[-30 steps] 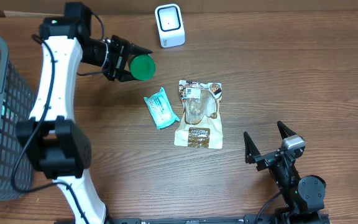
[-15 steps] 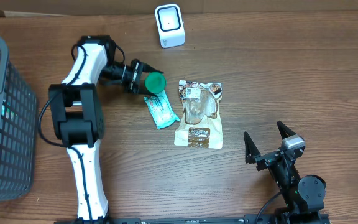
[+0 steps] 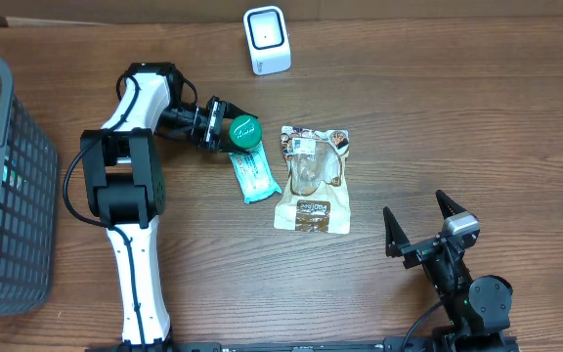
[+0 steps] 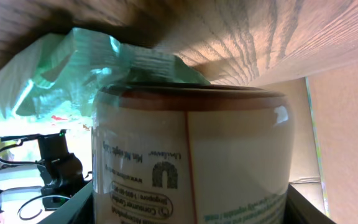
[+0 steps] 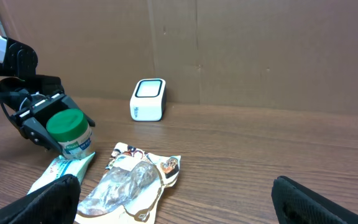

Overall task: Scan the item barcode
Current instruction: 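Lift the green-lidded jar out and move it toward the table center, then set the jar upright left of the packets and open the left gripper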

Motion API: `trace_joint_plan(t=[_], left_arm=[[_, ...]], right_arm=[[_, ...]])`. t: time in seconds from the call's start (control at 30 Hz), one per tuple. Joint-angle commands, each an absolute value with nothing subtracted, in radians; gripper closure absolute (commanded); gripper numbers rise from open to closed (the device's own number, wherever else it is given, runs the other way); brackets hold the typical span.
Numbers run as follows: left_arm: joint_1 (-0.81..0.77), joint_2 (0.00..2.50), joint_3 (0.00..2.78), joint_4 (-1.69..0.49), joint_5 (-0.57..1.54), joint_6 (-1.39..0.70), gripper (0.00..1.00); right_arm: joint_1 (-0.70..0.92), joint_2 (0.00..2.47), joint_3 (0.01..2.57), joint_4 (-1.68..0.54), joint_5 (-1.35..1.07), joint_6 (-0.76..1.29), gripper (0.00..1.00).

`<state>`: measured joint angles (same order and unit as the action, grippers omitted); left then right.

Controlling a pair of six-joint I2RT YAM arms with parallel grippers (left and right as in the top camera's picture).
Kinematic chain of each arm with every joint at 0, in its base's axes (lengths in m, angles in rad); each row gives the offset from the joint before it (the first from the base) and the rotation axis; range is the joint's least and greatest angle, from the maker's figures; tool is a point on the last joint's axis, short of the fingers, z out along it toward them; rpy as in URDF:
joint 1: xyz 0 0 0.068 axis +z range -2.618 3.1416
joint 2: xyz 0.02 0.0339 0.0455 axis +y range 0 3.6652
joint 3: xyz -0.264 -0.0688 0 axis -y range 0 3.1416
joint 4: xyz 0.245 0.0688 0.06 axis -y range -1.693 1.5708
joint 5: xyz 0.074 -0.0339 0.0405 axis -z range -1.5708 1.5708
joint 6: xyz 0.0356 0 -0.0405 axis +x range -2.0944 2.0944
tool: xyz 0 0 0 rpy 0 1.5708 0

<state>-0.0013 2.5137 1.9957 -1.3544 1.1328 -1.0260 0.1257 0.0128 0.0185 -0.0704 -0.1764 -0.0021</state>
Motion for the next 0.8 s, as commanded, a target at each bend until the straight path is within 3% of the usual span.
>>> trace_joint_plan(t=[0.0, 0.43, 0.6, 0.63, 0.7, 0.77], left_arm=[[0.014, 2.524, 1.996, -1.357, 1.199, -1.056, 0.96], [0.081, 2.524, 1.996, -1.337, 1.168, -1.153, 0.92], [0.083, 2.524, 1.996, -1.327, 1.100, -1.182, 0.78], [0.080, 2.524, 1.996, -1.327, 1.099, -1.182, 0.69], [0.077, 2.524, 1.996, -1.327, 1.100, -1.182, 0.62], [0.076, 2.524, 1.996, -1.328, 1.100, -1.177, 0.61]], right_arm=[[0.122, 0.003, 0.008, -0.066, -0.176, 0.001, 0.00], [0.122, 0.003, 0.008, -0.066, -0.176, 0.001, 0.00], [0.122, 0.003, 0.008, -0.066, -0.176, 0.000, 0.00], [0.122, 0.003, 0.008, -0.066, -0.176, 0.000, 0.00], [0.122, 0.003, 0.008, -0.065, -0.176, 0.000, 0.00], [0.122, 0.003, 0.008, -0.066, -0.176, 0.000, 0.00]])
